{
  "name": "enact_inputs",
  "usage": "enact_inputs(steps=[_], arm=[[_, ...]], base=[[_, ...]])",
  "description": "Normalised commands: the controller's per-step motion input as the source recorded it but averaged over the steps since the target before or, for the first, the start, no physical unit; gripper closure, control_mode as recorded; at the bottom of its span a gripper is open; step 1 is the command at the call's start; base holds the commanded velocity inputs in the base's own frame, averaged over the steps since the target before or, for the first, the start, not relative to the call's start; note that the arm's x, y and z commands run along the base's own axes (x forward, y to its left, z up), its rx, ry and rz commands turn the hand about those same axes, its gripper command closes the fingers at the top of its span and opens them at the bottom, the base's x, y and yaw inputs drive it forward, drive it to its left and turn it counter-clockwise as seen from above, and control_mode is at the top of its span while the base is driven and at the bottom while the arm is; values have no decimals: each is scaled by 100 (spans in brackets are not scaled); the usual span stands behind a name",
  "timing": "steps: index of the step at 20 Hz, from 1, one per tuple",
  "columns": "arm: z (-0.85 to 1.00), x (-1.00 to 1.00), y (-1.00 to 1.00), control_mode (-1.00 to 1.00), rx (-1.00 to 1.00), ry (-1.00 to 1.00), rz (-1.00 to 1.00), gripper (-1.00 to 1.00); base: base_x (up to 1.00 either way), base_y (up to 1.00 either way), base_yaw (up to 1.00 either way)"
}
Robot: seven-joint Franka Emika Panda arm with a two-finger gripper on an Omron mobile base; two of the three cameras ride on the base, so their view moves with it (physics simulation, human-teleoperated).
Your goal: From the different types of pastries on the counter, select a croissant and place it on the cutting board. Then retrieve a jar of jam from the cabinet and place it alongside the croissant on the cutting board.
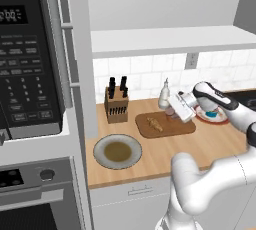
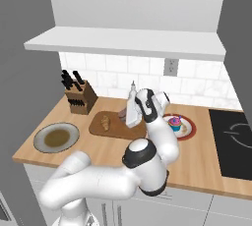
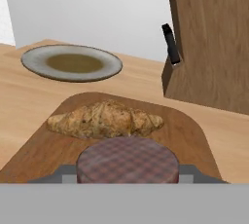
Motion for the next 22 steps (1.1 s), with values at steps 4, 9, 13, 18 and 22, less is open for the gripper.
enact_inputs(steps=[4,9,13,18,22], arm=[[-9,28,10,-100,4,0,0,100],[-42,0,10,-100,0,0,0,100],[-38,0,16,-100,0,5,0,100],[-39,0,20,-100,0,9,0,-100],[-2,0,2,-100,0,3,0,-100]], base=[[0,0,0],[0,0,0],[0,0,0],[0,0,0],[0,0,0]])
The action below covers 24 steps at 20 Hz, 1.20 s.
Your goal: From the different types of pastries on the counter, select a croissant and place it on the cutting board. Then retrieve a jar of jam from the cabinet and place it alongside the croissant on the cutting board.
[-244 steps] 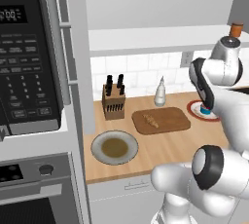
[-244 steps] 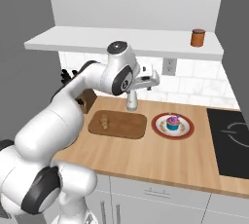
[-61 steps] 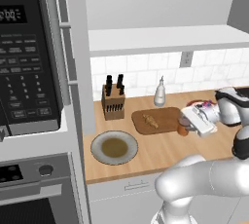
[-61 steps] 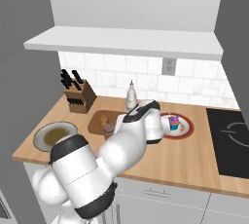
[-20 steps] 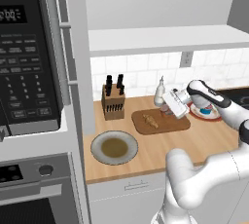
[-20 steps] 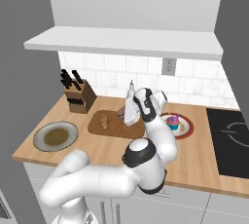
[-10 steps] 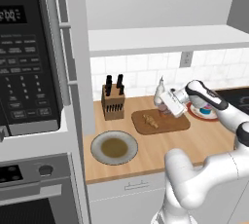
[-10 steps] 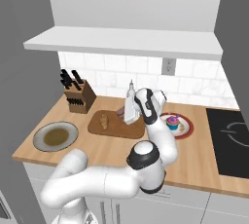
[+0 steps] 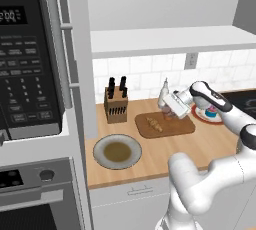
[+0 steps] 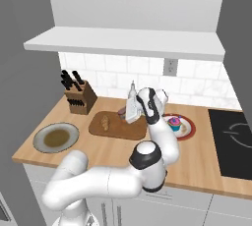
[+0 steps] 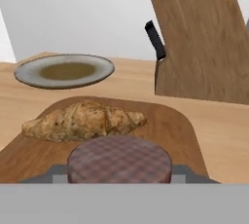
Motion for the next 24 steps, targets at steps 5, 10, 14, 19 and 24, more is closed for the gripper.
enact_inputs(steps=[5,10,14,19,24], arm=[[34,-15,-2,-100,6,1,0,-100],[74,-27,-15,-100,21,0,0,-100],[37,-67,-47,-100,24,0,-1,-100],[-1,-100,-90,-100,18,0,0,-100],[17,-91,-100,-100,42,-2,-6,-100]], base=[[0,0,0],[0,0,0],[0,0,0],[0,0,0],[0,0,0]])
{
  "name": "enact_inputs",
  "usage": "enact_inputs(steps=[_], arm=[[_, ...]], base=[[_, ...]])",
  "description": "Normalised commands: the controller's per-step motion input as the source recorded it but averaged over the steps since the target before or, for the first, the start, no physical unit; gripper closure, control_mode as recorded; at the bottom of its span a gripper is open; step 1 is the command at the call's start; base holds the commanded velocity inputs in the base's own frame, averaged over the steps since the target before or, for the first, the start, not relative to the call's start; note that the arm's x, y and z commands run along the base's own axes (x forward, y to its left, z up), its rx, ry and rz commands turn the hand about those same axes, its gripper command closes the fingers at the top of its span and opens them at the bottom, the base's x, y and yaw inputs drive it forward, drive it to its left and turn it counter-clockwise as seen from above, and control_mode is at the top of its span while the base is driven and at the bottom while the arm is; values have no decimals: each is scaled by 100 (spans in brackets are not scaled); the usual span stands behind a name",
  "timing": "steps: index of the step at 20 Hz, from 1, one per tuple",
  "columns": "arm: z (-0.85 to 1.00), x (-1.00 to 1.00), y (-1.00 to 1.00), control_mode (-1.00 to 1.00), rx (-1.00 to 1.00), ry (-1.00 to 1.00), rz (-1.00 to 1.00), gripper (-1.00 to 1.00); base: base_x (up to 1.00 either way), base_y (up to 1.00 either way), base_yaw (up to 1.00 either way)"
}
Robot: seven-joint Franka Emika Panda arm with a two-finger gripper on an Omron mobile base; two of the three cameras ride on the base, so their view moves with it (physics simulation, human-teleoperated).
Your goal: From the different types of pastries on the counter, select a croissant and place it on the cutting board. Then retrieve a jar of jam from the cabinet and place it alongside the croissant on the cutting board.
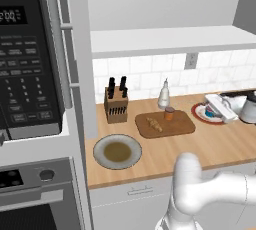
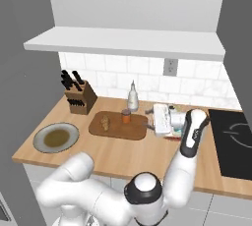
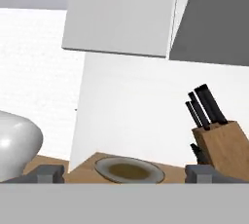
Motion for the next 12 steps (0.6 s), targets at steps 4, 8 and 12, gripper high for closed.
enact_inputs(steps=[4,8,12], arm=[[35,-71,-100,-100,57,-12,-6,-100],[14,-57,-67,-100,33,-12,-2,-100],[0,0,0,-100,1,0,0,-100]], base=[[0,0,0],[0,0,0],[0,0,0]])
